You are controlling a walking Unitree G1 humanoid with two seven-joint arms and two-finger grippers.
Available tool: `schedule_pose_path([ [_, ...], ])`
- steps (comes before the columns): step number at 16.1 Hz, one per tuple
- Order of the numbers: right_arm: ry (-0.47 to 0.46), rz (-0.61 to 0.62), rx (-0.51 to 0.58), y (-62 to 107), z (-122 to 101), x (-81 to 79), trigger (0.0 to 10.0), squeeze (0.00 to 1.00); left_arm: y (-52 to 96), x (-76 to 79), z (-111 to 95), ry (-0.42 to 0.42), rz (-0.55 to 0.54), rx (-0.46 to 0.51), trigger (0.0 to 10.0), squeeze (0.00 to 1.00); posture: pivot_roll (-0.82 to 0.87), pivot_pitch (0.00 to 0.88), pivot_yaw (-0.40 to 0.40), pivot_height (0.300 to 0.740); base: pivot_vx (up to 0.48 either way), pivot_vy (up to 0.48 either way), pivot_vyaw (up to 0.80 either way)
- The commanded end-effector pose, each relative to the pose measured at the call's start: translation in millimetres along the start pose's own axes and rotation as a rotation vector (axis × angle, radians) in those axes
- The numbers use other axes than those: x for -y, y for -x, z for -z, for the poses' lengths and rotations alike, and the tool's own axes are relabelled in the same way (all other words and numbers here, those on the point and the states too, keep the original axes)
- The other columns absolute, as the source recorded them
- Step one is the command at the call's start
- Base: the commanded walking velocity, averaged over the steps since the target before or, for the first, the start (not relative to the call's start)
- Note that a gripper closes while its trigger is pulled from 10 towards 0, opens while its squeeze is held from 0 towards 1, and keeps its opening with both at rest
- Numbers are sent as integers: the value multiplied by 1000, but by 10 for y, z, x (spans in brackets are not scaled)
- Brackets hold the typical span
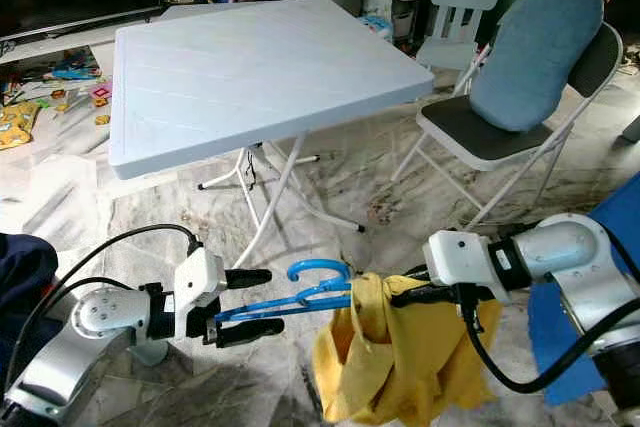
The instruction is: Hang hanger
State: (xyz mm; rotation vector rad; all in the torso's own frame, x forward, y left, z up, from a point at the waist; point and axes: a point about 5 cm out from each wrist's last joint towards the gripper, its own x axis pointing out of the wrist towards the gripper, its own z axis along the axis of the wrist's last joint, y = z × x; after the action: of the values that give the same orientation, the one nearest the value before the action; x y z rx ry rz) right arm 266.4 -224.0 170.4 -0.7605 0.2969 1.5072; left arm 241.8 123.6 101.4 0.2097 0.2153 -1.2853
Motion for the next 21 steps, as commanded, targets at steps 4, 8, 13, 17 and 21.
schedule_pose_path([
  [4, 55, -25, 25, 51, -136, 63, 10000, 0, -44, -24, -24, -18, 23, -2, 0, 0, -140, 0, 48, 740, 0, 0, 0],
  [8, 63, -25, 34, 17, -163, 83, 10000, 0, -61, -26, -22, -17, 33, -1, 0, 0, -140, 0, 45, 740, 0, 0, 0],
  [13, 68, -3, 64, -66, -205, 138, 10000, 0, -84, -6, -15, -10, 48, -1, 0, 0, -137, 0, 45, 740, 0, 0, 0],
  [17, 83, -3, 69, -106, -230, 168, 10000, 0, -96, 10, -1, -1, 49, 1, 0, 0, -137, 0, 44, 740, 0, 0, 0],
  [21, 105, 39, 83, -141, -263, 251, 10000, 0, -114, -3, 19, 8, 25, 8, 0, 0, -138, 0, 43, 740, 0, 0, 0],
])
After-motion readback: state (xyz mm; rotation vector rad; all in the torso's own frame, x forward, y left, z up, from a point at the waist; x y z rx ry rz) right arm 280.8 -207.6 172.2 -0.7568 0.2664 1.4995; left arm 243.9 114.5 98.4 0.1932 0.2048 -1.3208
